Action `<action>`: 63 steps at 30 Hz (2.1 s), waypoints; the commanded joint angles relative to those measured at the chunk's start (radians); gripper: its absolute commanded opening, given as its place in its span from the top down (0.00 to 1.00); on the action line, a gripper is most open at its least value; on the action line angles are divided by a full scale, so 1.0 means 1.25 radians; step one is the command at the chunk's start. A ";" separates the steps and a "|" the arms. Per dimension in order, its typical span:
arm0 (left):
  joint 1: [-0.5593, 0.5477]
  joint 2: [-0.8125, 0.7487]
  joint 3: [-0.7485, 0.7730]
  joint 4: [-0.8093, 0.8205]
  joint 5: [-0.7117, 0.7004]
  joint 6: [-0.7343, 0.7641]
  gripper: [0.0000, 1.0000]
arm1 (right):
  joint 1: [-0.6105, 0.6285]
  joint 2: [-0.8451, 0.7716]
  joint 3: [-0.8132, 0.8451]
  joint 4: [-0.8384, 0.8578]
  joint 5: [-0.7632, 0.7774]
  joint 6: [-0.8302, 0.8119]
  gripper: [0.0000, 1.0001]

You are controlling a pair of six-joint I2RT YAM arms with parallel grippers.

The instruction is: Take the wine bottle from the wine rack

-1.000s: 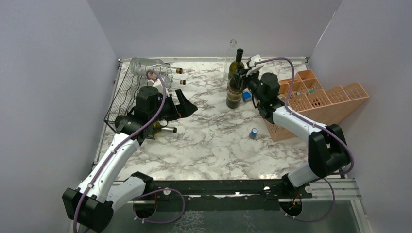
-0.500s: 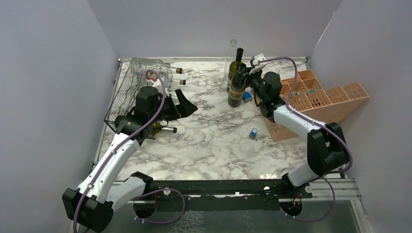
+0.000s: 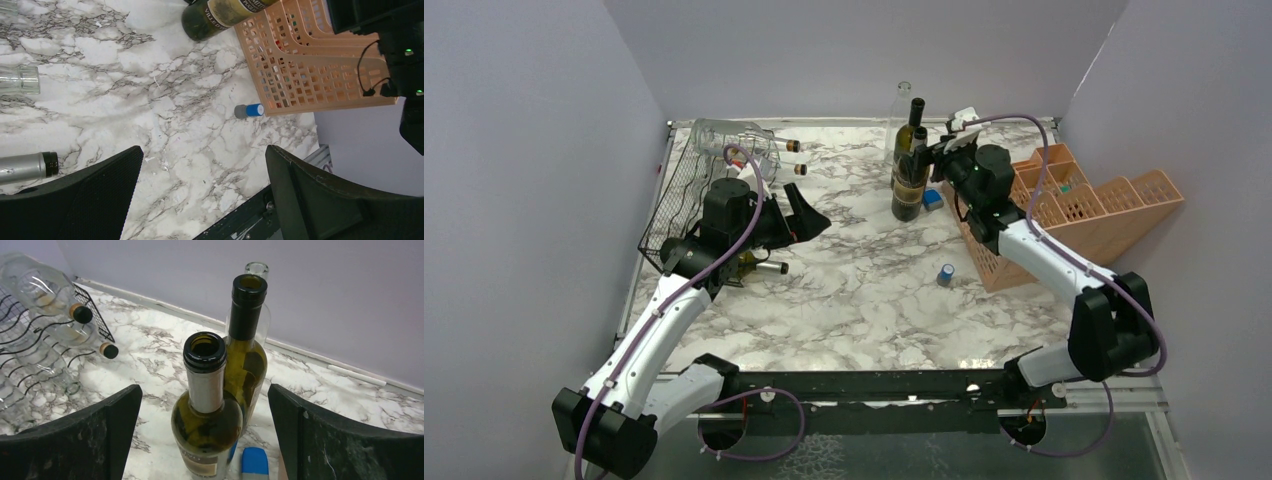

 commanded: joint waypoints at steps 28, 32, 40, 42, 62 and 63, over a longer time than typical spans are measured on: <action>0.215 0.348 0.372 -0.069 -0.296 -0.066 0.01 | -0.004 -0.402 -0.084 -0.453 0.057 0.449 0.00; 0.223 0.381 0.401 -0.068 -0.291 -0.061 0.03 | -0.004 -0.426 -0.060 -0.471 0.000 0.377 0.00; 0.223 0.324 0.276 -0.078 -0.183 -0.017 0.04 | -0.005 -0.504 -0.109 -0.433 -0.069 0.223 0.00; 0.222 0.285 0.250 -0.081 -0.165 0.017 0.04 | -0.004 -0.492 -0.116 -0.414 -0.135 0.208 0.00; 0.222 -0.015 0.158 -0.116 -0.097 0.215 0.01 | 0.350 -0.001 0.066 -0.345 -0.241 0.181 0.00; 0.222 -0.027 0.151 -0.114 -0.100 0.215 0.01 | 0.366 0.038 0.087 -0.334 -0.245 0.180 0.00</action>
